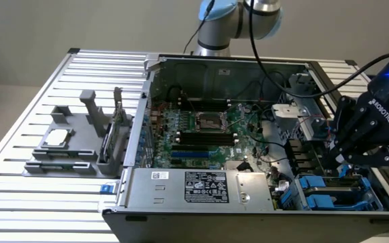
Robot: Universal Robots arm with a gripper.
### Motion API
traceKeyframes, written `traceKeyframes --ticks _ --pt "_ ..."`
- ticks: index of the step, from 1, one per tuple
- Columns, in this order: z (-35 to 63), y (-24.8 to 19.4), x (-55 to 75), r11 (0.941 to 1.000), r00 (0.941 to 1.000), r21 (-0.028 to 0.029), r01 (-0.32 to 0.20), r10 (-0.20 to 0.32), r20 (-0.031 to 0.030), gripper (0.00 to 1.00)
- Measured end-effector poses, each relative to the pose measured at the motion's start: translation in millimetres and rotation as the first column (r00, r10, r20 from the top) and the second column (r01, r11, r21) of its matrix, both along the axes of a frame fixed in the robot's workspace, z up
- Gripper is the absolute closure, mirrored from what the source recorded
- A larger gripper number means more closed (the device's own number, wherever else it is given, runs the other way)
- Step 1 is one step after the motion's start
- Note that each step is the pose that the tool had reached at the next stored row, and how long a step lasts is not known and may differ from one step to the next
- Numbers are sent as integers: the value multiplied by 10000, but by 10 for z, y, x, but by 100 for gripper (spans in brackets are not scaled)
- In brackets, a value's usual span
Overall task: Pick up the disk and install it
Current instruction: 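Insert the first disk wire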
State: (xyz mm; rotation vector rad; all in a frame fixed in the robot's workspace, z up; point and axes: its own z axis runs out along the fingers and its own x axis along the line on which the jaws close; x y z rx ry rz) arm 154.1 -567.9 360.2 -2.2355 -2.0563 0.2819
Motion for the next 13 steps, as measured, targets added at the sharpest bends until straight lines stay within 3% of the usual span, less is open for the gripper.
traceKeyframes --ticks 2,3,6,12,13 --pt "6 1 -38 10000 9999 52 -2 1 139 89" --pt "11 0 -71 10000 9998 66 -2 1 180 89" --pt "26 0 -177 10000 9996 85 -2 -1 272 89" --pt "39 0 -307 10000 9986 92 -6 1 537 89" --pt "39 0 -307 10000 9986 91 -6 2 538 89"
